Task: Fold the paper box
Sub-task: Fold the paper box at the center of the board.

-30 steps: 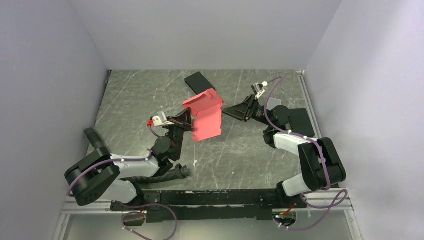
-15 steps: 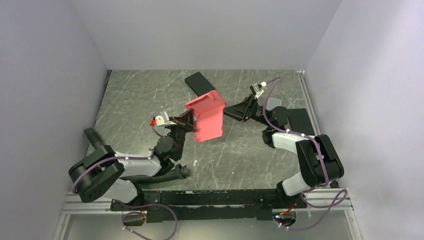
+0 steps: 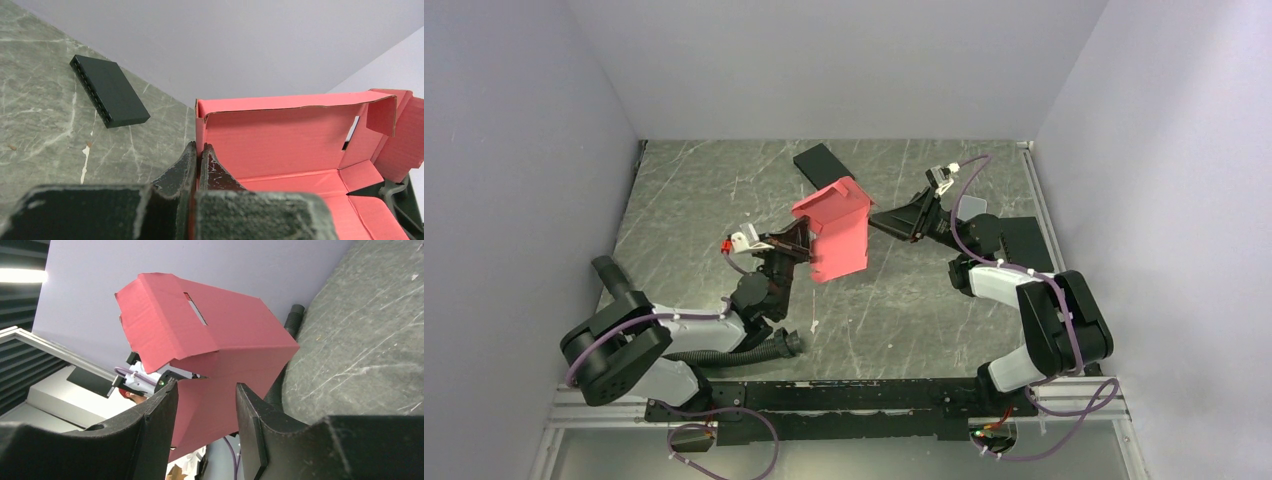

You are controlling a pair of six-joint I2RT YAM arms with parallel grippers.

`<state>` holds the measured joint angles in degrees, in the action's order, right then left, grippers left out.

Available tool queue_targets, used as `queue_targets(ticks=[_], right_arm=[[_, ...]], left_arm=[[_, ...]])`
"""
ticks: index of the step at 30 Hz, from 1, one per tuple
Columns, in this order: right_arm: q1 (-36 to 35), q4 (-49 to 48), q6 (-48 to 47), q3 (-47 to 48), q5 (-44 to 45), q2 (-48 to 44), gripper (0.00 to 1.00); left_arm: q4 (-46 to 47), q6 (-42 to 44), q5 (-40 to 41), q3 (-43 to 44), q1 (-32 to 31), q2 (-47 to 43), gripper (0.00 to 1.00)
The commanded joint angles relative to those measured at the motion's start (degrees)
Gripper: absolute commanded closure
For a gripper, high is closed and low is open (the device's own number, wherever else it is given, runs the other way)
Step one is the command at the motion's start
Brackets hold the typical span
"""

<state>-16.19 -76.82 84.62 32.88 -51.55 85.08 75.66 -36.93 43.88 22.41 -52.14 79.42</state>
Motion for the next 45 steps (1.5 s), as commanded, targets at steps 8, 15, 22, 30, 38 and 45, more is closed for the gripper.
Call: queue_targets(ticks=[8, 15, 22, 30, 38, 45], right_arm=[[0.1, -2.2, -1.1, -0.2, 1.3, -2.1, 0.54], [0.1, -1.4, -1.2, -0.2, 2.0, -2.4, 0.55], [0.1, -1.5, -0.9, -0.3, 2.4, -3.1, 0.56], [0.6, 2.6, -3.0, -0.9, 3.9, -3.9, 0.55], [0.6, 3.4, -3.6, -1.3, 4.9, -4.0, 0.59], [0.6, 6.0, -5.2, -1.1, 5.0, -4.3, 0.59]], left_arm=[[0.9, -2.5, 0.9, -1.2, 0.0, -3.8, 1.0], [1.9, -3.0, -1.1, -0.4, -0.1, -1.5, 1.0], [2.0, -3.5, -2.1, 0.7, -0.3, 0.3, 1.0], [3.3, -3.6, -2.7, 1.1, -0.9, 1.6, 1.0], [4.2, -3.7, -3.4, 1.8, -1.2, 3.0, 1.0], [4.8, -2.5, -3.9, 3.1, -1.8, 4.7, 1.0]])
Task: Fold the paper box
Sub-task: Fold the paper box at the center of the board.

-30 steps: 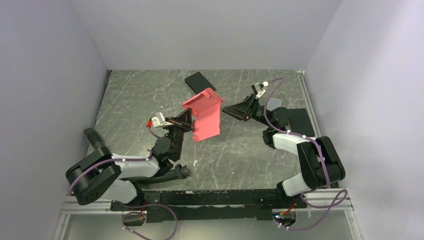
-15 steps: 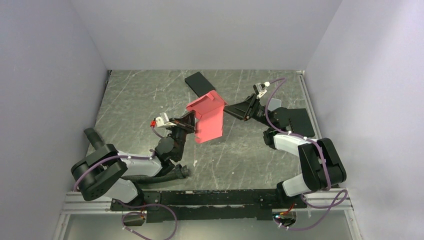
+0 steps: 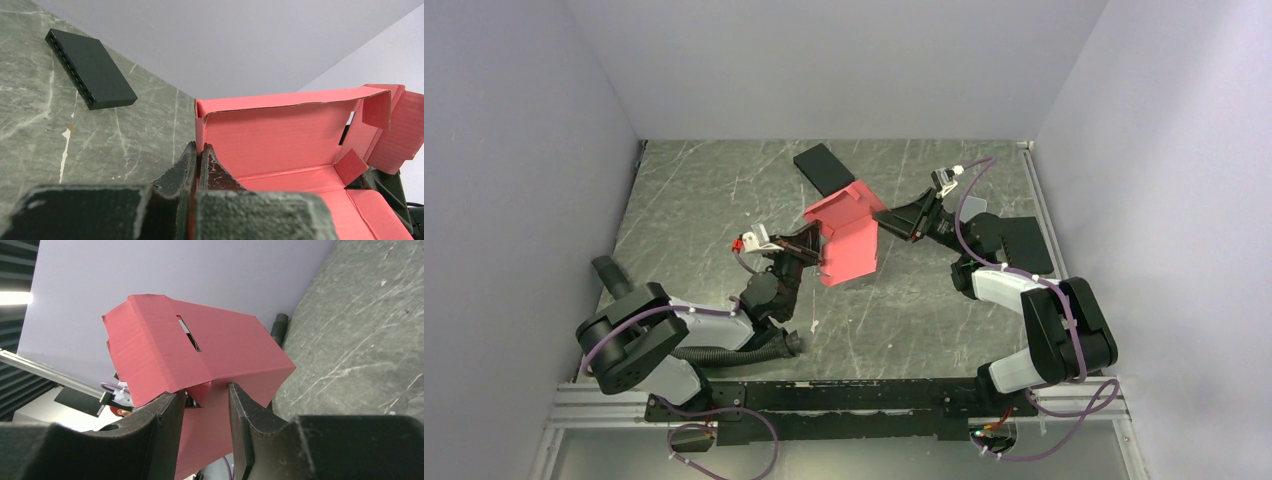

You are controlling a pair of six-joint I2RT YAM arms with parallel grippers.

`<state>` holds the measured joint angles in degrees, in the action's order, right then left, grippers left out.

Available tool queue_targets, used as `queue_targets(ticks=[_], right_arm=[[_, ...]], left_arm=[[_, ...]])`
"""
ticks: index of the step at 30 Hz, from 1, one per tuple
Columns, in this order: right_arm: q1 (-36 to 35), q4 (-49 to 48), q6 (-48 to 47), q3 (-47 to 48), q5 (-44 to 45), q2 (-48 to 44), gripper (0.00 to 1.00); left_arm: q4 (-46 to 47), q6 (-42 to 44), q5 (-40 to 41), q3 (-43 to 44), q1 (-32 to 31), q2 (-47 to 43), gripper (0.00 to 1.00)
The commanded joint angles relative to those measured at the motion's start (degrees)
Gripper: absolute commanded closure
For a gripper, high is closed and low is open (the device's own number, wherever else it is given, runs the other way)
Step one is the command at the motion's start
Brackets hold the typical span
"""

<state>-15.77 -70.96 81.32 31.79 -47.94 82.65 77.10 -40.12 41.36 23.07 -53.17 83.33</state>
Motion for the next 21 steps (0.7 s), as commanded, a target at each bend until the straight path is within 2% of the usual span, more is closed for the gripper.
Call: queue_targets(ticks=[1, 4, 8, 12, 16, 21], right_arm=[[0.2, 0.7, -2.4, 0.0, 1.5, -2.0, 0.59], [0.2, 4.5, -4.8, 0.5, 1.5, -2.3, 0.6], [0.3, 7.8, -7.0, 0.7, 1.8, -2.7, 0.68], [0.2, 9.0, -8.0, 0.9, 2.0, -2.7, 0.79], [0.2, 9.5, -8.6, 1.0, 1.9, -2.7, 0.98], [0.3, 10.8, -10.0, 1.0, 2.1, -3.1, 1.0]], left_arm=[[3.7, 1.2, -1.4, 2.6, -0.8, 0.9, 1.0], [3.7, 2.9, -1.1, 3.1, -1.1, 1.0, 1.0], [3.5, 5.2, -0.6, 3.4, -1.4, 0.5, 1.0], [3.2, 6.7, -0.5, 3.6, -1.7, 0.3, 1.0], [3.6, 8.5, -0.2, 4.0, -2.2, 0.7, 1.0], [3.8, 11.0, 0.1, 4.6, -2.7, 1.0, 1.0]])
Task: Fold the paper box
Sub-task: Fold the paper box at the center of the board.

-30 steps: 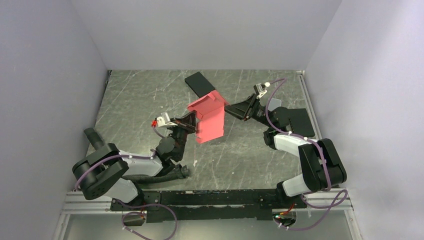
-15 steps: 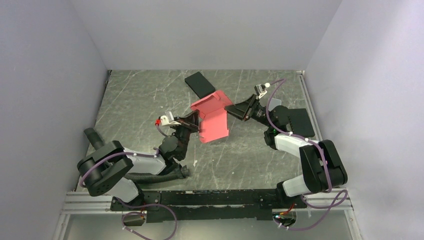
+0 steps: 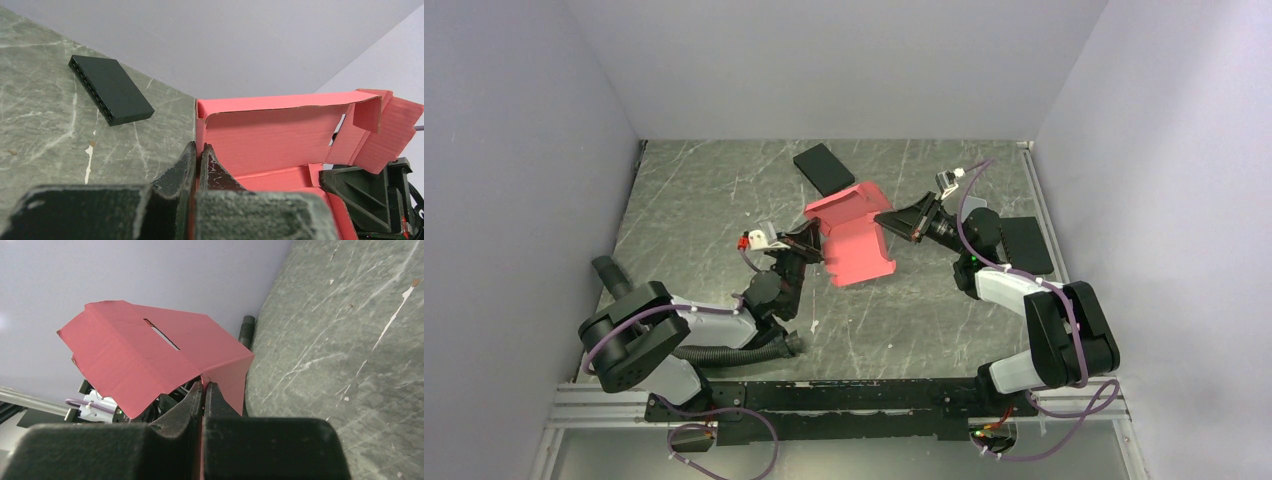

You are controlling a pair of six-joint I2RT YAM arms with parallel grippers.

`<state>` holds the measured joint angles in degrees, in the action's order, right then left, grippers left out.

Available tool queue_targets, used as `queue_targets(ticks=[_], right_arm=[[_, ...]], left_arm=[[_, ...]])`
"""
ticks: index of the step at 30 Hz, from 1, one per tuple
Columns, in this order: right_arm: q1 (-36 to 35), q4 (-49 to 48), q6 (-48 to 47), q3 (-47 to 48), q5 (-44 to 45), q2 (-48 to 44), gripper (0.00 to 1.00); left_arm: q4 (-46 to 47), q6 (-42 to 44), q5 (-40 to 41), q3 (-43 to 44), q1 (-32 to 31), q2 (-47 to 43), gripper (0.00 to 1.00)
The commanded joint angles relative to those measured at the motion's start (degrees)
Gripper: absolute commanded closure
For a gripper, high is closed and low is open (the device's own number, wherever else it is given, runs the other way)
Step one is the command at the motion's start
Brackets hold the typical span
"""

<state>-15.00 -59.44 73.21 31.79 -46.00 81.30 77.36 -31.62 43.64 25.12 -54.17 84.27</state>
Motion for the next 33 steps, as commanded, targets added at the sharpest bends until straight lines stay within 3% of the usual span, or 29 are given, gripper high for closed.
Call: queue_targets(ticks=[1, 7, 8, 12, 14, 18, 24, 28, 33], right_arm=[[-0.5, -0.5, -1.9, 1.1, 0.1, -1.7, 1.0], [-0.3, -1.0, -2.9, 1.4, -0.8, -1.7, 1.0], [-0.2, -1.6, -3.2, 1.5, -1.1, -1.8, 0.97], [0.9, -4.3, -6.3, 1.8, -4.1, -2.9, 0.62], [1.1, -4.4, -10.0, 2.3, -7.0, -3.8, 0.53], [1.2, -6.3, -20.0, 2.4, -15.2, -5.4, 0.4], [1.9, -4.0, -32.7, 2.8, -26.6, -9.1, 0.32], [3.0, 11.0, -43.5, 5.9, -31.5, -10.0, 0.3], [4.4, 46.7, -71.2, 14.5, -31.0, -10.4, 0.3]], left_arm=[[3.7, 3.0, -2.1, 2.6, -1.8, 0.2, 1.0], [4.7, 5.5, -1.4, 2.2, -2.2, 0.5, 1.0], [4.8, 6.1, -1.1, 2.2, -2.3, 0.5, 1.0], [5.9, 8.5, 0.1, 1.0, -2.3, 0.0, 1.0], [6.4, 9.8, 0.7, 0.1, -2.3, -0.5, 1.0], [6.2, 12.1, 1.1, -0.9, -2.3, -2.2, 1.0], [4.7, 15.3, 1.8, -3.0, -2.3, -5.8, 1.0], [3.9, 18.1, 1.8, -4.7, -2.3, -8.5, 1.0], [1.5, 21.6, -1.1, -6.4, -2.3, -11.6, 1.0]])
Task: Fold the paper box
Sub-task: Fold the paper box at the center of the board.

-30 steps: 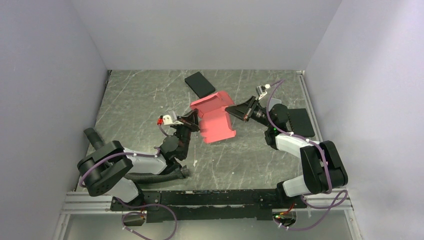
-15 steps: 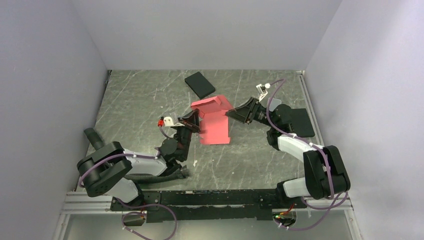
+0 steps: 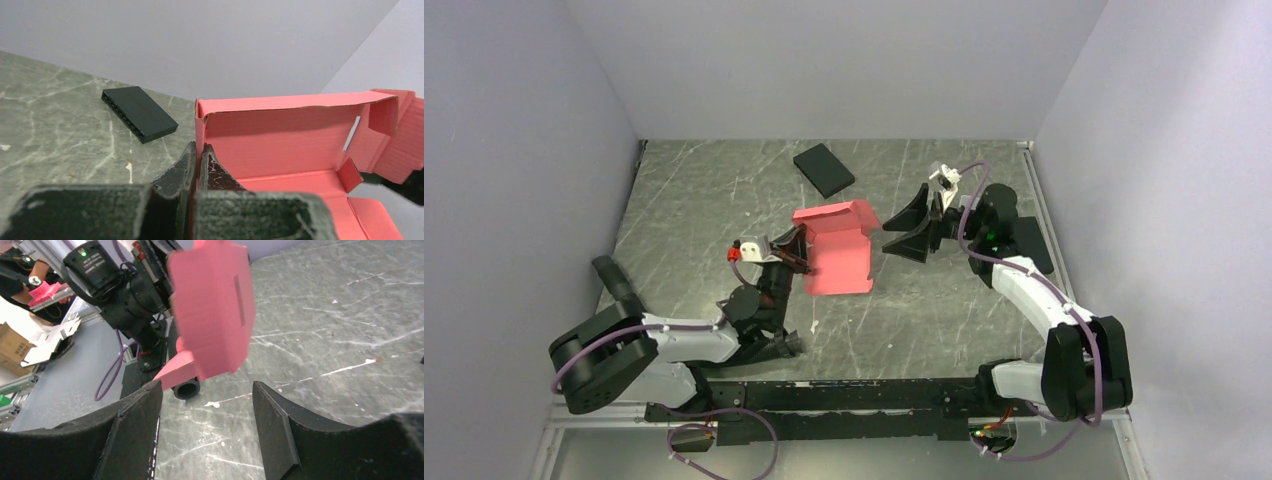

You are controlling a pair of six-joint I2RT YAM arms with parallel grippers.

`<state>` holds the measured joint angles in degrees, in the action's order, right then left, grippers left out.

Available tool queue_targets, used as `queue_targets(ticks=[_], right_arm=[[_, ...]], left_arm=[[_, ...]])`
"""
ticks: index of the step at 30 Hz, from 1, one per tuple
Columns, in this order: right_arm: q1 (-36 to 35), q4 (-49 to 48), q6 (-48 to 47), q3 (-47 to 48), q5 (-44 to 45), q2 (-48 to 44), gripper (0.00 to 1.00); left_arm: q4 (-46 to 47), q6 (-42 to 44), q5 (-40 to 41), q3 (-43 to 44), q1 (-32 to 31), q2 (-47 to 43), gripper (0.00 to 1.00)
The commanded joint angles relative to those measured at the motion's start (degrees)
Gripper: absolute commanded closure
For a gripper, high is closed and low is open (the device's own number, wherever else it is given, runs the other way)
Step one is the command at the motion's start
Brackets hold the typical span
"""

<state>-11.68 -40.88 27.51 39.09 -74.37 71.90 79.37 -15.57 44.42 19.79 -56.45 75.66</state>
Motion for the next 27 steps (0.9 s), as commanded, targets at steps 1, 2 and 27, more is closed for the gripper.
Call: queue_targets(ticks=[1, 2, 27], right_arm=[[1.3, 32.6, -30.1, 8.6, -2.1, -0.9, 0.3], [1.6, 35.0, -32.2, 9.5, -1.8, -0.8, 0.3], [1.7, 70.6, -65.8, 22.4, -7.5, 2.2, 0.37]], left_arm=[[-1.2, 6.0, -2.6, -1.4, 0.0, -3.6, 1.0], [-2.0, 6.6, -3.4, -1.8, 0.0, -4.2, 1.0], [-11.7, 9.2, -6.5, -3.3, 0.0, -8.8, 1.0]])
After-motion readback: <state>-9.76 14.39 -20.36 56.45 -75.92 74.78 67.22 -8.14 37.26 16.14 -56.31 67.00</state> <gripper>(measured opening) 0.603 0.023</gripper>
